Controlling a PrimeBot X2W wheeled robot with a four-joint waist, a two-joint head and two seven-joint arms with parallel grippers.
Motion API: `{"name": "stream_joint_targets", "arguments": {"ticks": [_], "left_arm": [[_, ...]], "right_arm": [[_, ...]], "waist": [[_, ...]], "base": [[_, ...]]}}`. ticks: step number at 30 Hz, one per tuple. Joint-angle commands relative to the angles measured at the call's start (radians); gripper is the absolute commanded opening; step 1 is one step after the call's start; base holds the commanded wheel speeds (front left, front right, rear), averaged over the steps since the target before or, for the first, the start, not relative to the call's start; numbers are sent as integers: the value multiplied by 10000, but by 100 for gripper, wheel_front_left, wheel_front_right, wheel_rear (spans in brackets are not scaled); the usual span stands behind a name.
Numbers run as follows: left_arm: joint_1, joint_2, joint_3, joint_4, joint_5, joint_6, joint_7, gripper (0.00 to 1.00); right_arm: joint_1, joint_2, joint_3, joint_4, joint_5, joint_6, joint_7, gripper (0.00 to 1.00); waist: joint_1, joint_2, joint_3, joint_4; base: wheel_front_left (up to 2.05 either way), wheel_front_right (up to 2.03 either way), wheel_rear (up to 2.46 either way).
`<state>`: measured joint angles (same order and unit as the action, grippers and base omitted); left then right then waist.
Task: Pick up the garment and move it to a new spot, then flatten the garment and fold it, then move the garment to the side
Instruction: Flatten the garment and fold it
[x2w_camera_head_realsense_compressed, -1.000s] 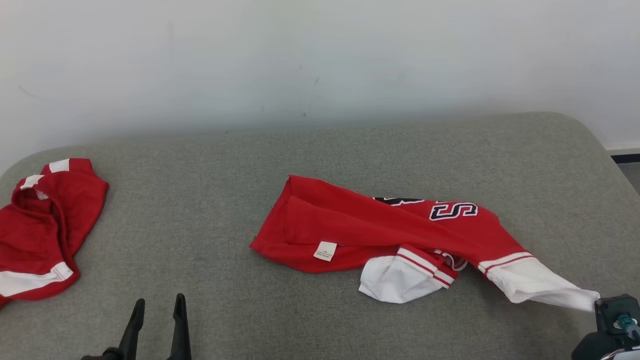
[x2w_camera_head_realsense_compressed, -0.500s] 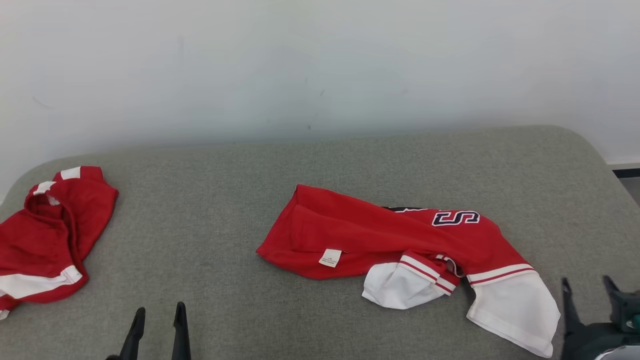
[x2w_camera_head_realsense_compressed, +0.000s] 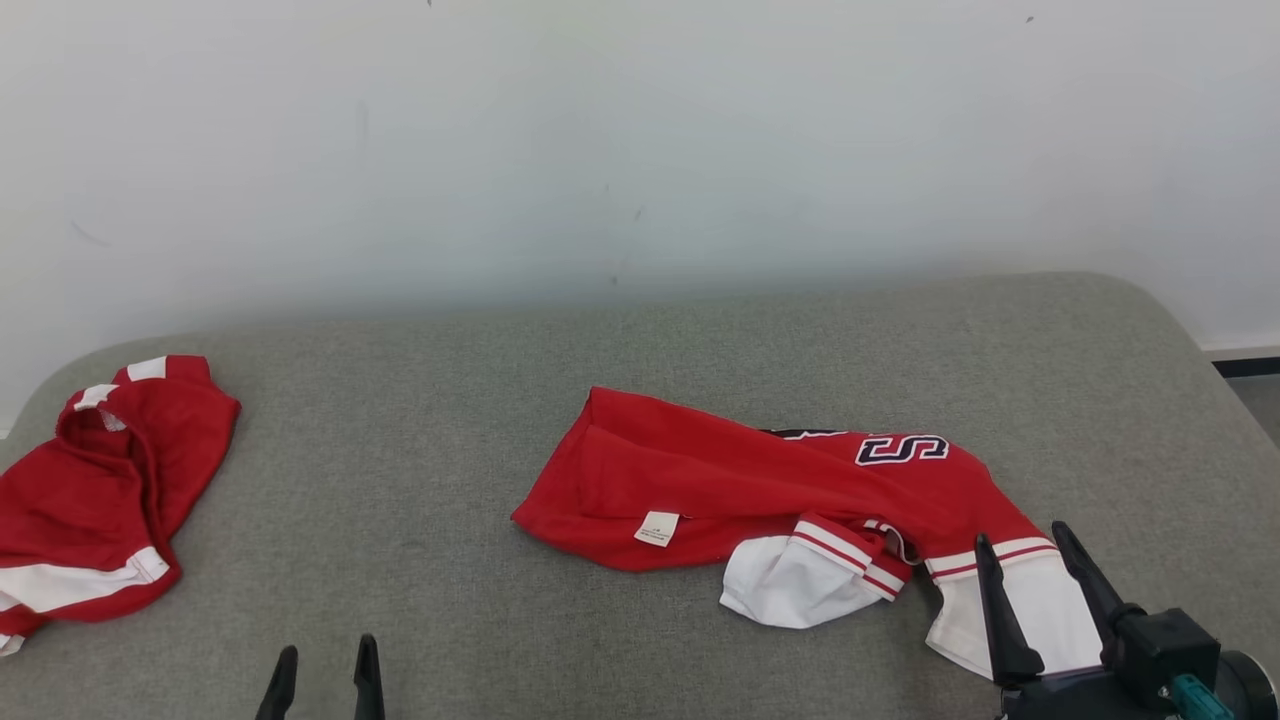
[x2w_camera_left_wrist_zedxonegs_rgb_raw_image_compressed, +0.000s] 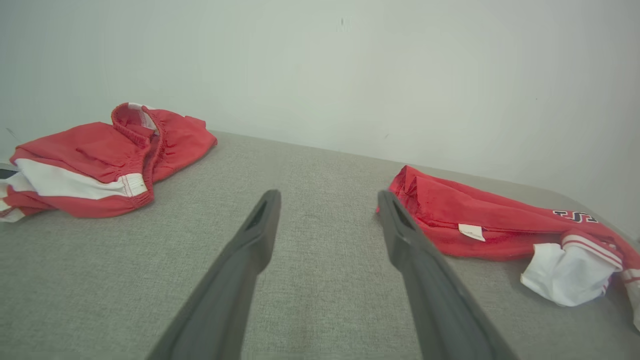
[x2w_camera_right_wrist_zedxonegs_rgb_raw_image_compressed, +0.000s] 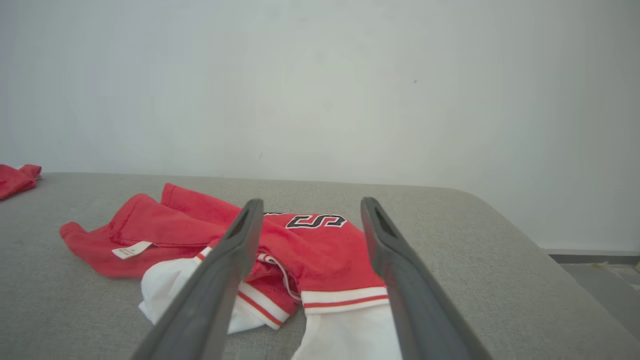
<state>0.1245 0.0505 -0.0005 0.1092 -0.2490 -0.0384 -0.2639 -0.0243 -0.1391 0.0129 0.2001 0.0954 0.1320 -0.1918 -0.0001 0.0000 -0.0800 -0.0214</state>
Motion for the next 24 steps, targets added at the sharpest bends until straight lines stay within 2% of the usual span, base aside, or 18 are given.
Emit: {"name": "stream_joint_targets", "arguments": {"ticks": [1, 5, 14, 24], "left_arm": [[140, -2, -50, 83, -73, 5, -8, 100], [-192, -2, -340, 515, -268, -41, 98, 100], [-2560, 10, -1054, 2195, -470, -475, 1158, 100], [-5620, 113, -1454, 5324, -1165, -814, 2261, 100]], "right_arm": [[211, 54, 40, -134, -19, -25, -11, 100], [451, 157, 19, -418, 1, -25, 186, 100], [415, 236, 153, -965, -31, -25, 663, 100], [-175, 306, 1030, -1040, 239, -26, 765, 100]], "waist": [[1, 0, -29, 8], [1, 0, 14, -73], [1, 0, 477, -667], [1, 0, 1583, -1950]], "base": [[0, 0, 0], [0, 0, 0], [0, 0, 0], [0, 0, 0]]}}
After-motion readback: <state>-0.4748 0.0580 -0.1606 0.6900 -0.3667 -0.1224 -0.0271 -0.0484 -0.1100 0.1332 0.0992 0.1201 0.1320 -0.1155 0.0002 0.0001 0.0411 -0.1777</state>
